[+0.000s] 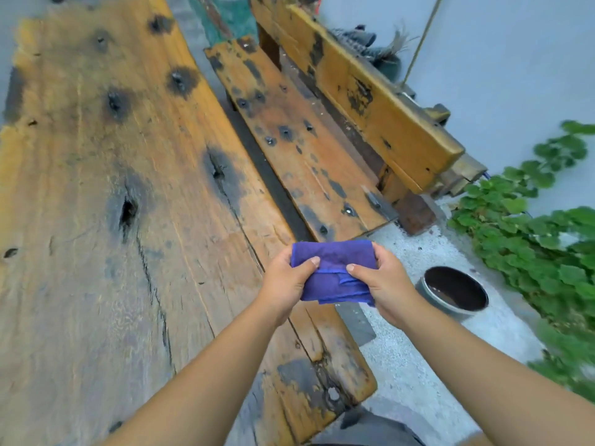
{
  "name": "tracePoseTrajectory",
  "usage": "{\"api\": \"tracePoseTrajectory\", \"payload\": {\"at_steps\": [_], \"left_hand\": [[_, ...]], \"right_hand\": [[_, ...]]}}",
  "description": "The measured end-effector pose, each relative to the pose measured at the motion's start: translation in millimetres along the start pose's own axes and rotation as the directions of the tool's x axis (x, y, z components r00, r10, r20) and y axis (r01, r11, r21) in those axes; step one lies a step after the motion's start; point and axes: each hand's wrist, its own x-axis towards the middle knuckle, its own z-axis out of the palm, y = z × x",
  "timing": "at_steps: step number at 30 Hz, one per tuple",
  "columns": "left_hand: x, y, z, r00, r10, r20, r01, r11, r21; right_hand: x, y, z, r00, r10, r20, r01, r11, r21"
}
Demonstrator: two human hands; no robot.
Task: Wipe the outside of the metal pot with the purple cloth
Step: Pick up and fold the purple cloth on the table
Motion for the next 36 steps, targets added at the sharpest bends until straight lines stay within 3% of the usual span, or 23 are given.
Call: {"api": "tracePoseTrajectory", "payload": {"at_steps": [7, 13, 20, 36], "left_hand": [[-28.7, -25.2, 42.9, 0.954, -0.015, 0.299, -0.032, 0.988, 0.151], [-57.8, -54.8, 98.1, 0.896, -0.073, 0.438, -0.071, 0.951, 0.302], [-82.9, -82.9, 165.1, 0.855, -0.244, 0.459, 0.1, 0.944, 0.316], [-27.3, -161.5, 366.1, 0.902, -0.281, 0.329, 0.129, 0.901, 0.414]], "right_hand": [[-77.3, 22.7, -41.8, 0.95, -0.066, -0.304, 0.098, 0.991, 0.092], [-144.6, 57.0, -85.3, 0.863, -0.027, -0.504, 0.109, 0.985, 0.135], [-177.3, 82.2, -147.4, 0.792, 0.04, -0.609, 0.067, 0.986, 0.152], [-96.0, 121.8, -363.5, 0.828, 0.117, -0.549, -0.023, 0.984, 0.176]]}}
